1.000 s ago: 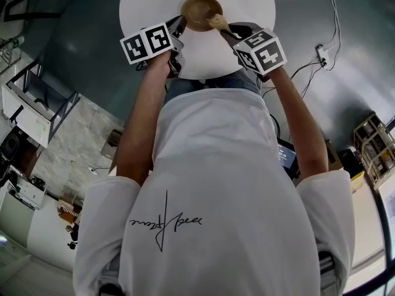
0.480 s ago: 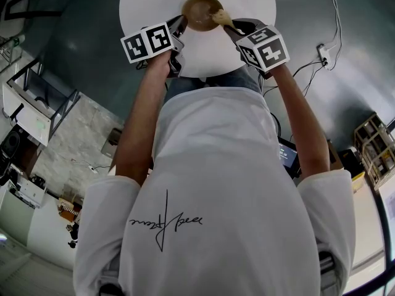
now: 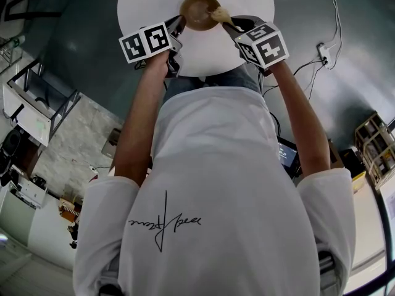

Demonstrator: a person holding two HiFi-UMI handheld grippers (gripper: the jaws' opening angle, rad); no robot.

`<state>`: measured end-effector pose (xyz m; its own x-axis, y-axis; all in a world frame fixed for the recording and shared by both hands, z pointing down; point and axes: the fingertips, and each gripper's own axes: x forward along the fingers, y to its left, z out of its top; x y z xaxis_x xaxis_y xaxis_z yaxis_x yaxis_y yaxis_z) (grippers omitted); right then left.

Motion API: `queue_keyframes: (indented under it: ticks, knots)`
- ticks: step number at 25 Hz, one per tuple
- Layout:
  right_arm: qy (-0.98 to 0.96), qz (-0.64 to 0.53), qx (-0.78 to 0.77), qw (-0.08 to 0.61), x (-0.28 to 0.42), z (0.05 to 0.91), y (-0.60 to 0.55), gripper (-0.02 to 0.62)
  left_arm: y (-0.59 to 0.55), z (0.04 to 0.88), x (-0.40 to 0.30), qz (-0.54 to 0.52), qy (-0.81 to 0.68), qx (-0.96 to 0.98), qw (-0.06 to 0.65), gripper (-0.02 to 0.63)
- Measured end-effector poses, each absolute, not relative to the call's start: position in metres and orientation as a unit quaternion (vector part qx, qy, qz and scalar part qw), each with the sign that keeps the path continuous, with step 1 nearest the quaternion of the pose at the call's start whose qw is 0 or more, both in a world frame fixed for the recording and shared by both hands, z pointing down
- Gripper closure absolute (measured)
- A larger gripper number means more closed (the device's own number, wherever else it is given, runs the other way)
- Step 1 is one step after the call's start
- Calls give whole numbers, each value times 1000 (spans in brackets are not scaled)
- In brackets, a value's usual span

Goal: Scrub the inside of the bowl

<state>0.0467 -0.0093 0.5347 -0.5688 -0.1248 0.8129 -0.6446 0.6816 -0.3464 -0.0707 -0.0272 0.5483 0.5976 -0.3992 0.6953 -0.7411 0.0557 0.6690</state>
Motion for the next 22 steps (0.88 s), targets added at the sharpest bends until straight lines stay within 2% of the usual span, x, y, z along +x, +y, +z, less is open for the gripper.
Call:
queue_keyframes:
  ticks: [22]
  knots:
    - [-828,318,237,396,50,533,-20,511,-24,547,-69,155,-426,673,584,594]
